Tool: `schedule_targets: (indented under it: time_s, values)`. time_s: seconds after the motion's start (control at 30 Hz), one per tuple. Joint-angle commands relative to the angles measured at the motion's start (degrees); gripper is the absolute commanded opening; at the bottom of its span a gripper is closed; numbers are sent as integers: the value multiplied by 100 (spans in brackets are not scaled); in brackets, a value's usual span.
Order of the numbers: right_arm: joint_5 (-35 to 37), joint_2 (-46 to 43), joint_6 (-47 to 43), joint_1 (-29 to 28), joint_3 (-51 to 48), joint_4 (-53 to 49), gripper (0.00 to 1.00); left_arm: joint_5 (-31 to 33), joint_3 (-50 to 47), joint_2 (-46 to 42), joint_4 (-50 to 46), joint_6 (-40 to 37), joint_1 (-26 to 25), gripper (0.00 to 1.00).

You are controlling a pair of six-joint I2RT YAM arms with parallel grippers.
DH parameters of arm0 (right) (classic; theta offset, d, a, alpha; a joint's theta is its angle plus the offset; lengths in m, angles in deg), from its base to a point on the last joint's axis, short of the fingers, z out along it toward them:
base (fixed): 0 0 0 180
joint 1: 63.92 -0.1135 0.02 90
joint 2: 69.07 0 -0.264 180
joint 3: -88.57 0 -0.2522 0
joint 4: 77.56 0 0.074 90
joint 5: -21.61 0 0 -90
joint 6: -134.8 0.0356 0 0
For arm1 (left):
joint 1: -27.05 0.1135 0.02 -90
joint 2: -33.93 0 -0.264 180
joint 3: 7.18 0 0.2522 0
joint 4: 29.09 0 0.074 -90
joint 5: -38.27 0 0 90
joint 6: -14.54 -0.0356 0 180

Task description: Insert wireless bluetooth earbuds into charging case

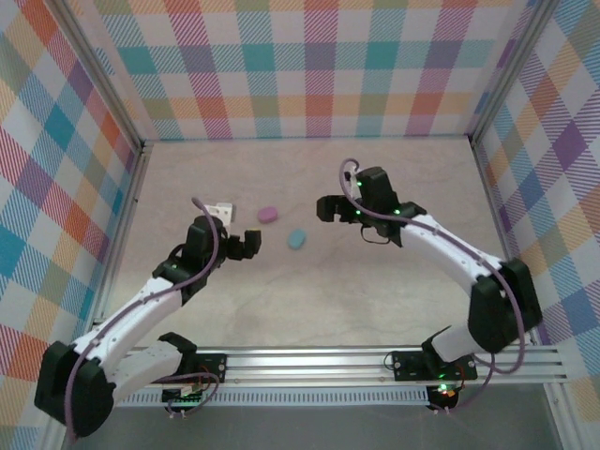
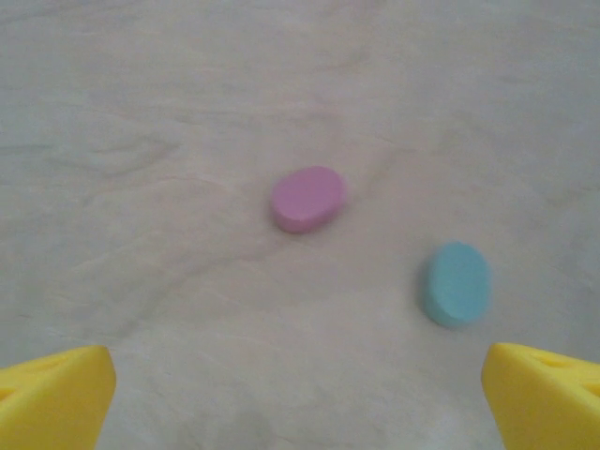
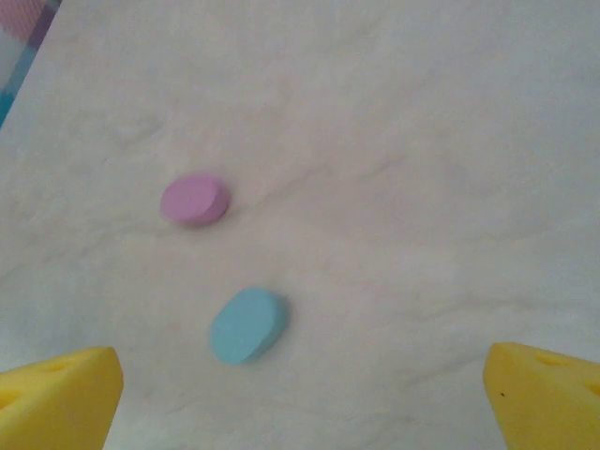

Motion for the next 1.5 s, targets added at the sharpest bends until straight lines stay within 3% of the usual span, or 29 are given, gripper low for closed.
schedule_targets:
  time_s: [0.0,0.23,0.27,0.37,0.5,0.63,0.77,0.9,0.97,1.03,1.47]
  values:
    - [1593,-320,-880,171,-746,554,100,445,235,464,736,-143,408,100]
    - [2656,-571,-1434,940,-2213,2303,100,1006,-286,1465,2119,-540,998,100]
    - [2639,-619,-1320,1070,-2149,2003,100,1059,-354,1551,2294,-601,1023,100]
    - [2514,-730,-1603,1301,-2363,2403,100,917,-634,1731,2987,-598,1168,100]
    - [2457,-681,-2155,1542,-3033,3770,100,764,-845,2069,3650,-1019,1266,100]
    - [1809,-385,-2066,2021,-3811,5423,100,561,-1117,2506,4685,-1108,1523,100]
    - [1323,52,-2020,2361,-3993,6169,100,115,-1147,3129,5201,-729,1973,100]
    - [1077,710,-1978,2513,-4093,7083,100,-140,-1141,3131,5147,-784,2019,100]
    - [931,587,-1819,2626,-3732,6111,100,-161,-1125,3136,5137,-784,2020,100]
    - [652,568,-1678,2841,-3743,6106,100,-158,-1124,3137,5139,-792,2026,100]
    - [643,566,-1711,2832,-3755,6143,100,-159,-1136,3128,5157,-796,2014,100]
